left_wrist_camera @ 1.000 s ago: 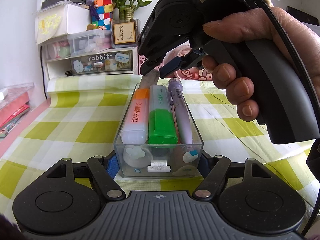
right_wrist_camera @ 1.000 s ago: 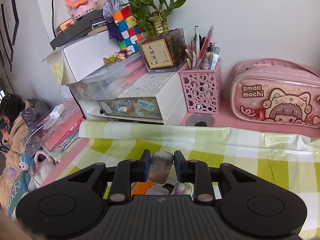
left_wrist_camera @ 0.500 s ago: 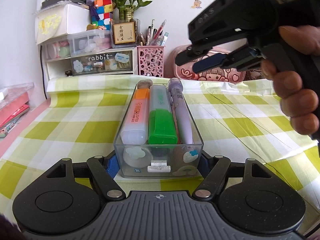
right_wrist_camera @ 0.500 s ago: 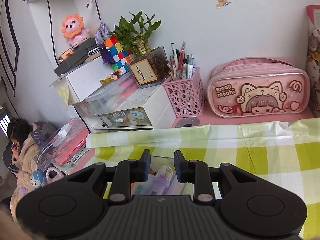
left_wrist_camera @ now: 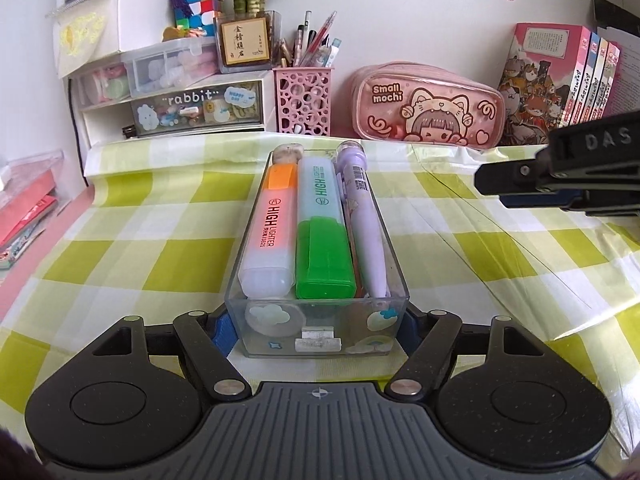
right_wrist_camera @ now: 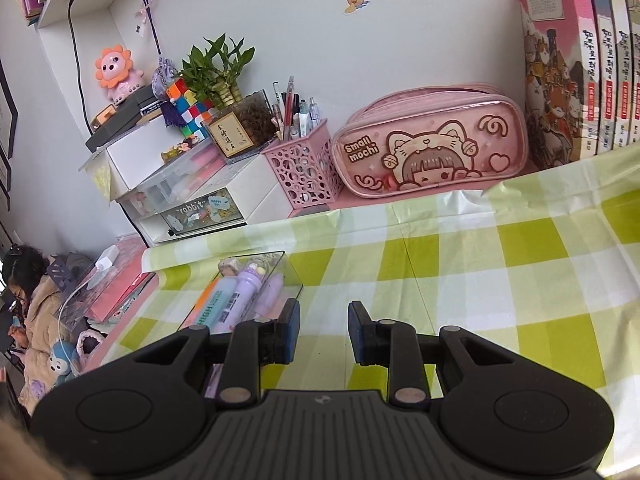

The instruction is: Organize stationery

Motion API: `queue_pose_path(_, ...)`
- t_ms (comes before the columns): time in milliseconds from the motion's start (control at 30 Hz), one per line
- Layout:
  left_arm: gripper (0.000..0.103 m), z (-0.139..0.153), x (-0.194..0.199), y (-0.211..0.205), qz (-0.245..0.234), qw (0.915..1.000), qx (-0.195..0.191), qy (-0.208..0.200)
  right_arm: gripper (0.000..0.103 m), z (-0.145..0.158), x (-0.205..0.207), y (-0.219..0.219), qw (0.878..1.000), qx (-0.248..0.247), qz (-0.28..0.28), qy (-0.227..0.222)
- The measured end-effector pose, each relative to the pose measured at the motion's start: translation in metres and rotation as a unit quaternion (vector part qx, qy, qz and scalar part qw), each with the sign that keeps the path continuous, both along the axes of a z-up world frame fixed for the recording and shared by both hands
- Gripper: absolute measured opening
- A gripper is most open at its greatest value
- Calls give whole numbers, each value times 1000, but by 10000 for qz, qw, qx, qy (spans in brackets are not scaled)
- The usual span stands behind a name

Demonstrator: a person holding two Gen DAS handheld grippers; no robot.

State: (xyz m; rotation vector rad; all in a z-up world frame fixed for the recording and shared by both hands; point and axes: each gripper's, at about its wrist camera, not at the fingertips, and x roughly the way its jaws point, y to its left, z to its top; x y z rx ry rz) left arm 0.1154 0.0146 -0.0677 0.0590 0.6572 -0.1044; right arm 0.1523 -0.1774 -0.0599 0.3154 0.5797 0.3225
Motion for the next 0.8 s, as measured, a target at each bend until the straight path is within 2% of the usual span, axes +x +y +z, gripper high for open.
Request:
queue_pose_path(133,73,5,18,-4,-57,9995,37,294,14,-3,-10,-16,9997,199,-113,10)
queue_pose_path(300,73,5,45,-11,-69,9992,52,398,14,-4,-14,-25,9993,298,-226,39)
queue_pose_path(533,73,-1,50,-20,109,9999,32,129,15,-8,-16,-19,9996,65,-284,39)
queue_pose_path(800,73,-2,52,-19,102,9999,-9,55,15,-12,-11,-10,9996,-56,-257,134)
